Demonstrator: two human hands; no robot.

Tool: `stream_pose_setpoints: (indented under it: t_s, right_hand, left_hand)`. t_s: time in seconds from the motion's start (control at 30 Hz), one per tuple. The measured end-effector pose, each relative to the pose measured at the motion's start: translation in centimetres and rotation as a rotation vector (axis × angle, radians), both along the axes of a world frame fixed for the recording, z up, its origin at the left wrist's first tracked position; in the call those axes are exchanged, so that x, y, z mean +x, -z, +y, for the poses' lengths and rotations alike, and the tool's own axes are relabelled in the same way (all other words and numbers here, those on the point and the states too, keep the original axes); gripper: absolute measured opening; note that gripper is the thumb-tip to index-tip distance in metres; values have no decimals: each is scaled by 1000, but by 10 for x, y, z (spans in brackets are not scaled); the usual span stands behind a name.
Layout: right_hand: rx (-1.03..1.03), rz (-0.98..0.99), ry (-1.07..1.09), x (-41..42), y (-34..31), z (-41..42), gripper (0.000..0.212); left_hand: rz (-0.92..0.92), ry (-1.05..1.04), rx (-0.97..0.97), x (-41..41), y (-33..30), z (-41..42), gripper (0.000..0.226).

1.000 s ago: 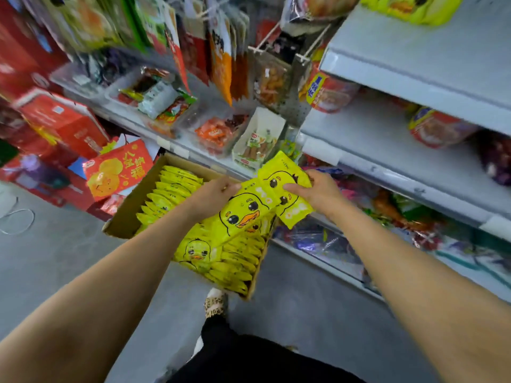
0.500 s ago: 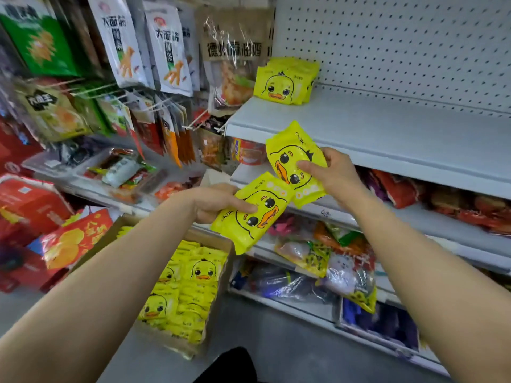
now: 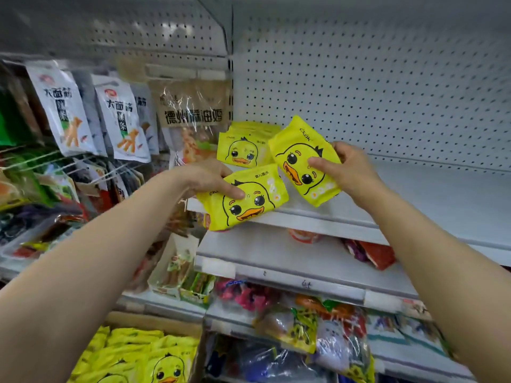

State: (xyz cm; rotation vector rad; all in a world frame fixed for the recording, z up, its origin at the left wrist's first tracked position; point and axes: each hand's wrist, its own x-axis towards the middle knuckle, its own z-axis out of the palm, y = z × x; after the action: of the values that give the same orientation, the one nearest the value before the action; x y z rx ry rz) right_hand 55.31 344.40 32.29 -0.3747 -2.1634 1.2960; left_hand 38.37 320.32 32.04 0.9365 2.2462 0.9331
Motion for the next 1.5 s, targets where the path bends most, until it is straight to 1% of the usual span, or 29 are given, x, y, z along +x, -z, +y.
stream_pose_setpoints:
  t_s: [0.07, 0.13, 0.17, 0.23, 0.3, 0.33, 0.37, 0.43, 0.47, 0.5, 0.6, 0.67, 0.77, 0.93, 1.07, 1.2, 1.27, 1.33, 1.37, 1.43, 1.5]
  right_hand:
    - [41, 0, 9, -16, -9, 11, 16]
    - [60, -12, 15, -31, -14, 20, 19]
    - [67, -24, 24, -39, -15, 24, 20]
    - [94, -50, 57, -54, -15, 32, 22]
    - [114, -65, 80, -67, -15, 38, 21]
    - [126, -71, 87, -73, -15, 41, 21]
    - [134, -80, 89, -78, -16, 43, 22]
    - [130, -94, 77, -86, -17, 45, 24]
    - [126, -96, 74, -89, -17, 47, 23]
    - [123, -94, 74, -93, -18, 47, 22]
    - [111, -91, 72, -103, -20, 49, 22]
    - [110, -92, 77, -110, -21, 50, 23]
    - [108, -101, 82, -119, -22, 52, 24]
    - [92, -116, 66, -132, -21, 55, 24]
    - [89, -136, 35, -141, -18, 53, 24]
    - [97, -168, -35, -151, -19, 44, 21]
    - [106, -197, -68, -155, -19, 39, 20]
    - [121, -224, -109, -161, -18, 33, 21]
    - [138, -237, -125, -164, -17, 29, 19]
    - [167, -258, -156, -173, -12, 19, 15]
    - [191, -271, -183, -183, -6, 8, 16]
  left_hand:
    - [43, 16, -30, -29, -7, 12, 20]
    - [56, 16, -85, -59, -8, 26, 37]
    - [92, 19, -125, -72, -8, 33, 47]
    - [243, 62, -246, -94, -10, 47, 55]
    - [363, 133, -333, -112, -11, 60, 52]
    - [386, 165, -351, -119, -12, 66, 51]
    - [402, 180, -368, -125, -13, 72, 56]
    - [463, 173, -389, -137, -13, 82, 76]
    - [487, 171, -378, -143, -14, 87, 83]
    - [511, 178, -357, -149, -14, 91, 84]
    - [623, 208, -309, -159, -18, 102, 76]
    - [686, 183, -264, -164, -18, 107, 73]
    - [705, 150, -190, -172, -14, 110, 67]
    - [719, 159, -59, -182, -3, 107, 64]
    - [790, 168, 31, -183, 4, 98, 61]
    - [842, 135, 96, -188, 17, 90, 63]
    - [813, 126, 176, -192, 20, 85, 48]
    - [729, 45, 337, -191, 14, 79, 25]
    - [672, -6, 409, -187, 8, 76, 20]
    - [555, -33, 497, -177, -8, 70, 21]
    - [550, 73, 467, -168, -20, 66, 31]
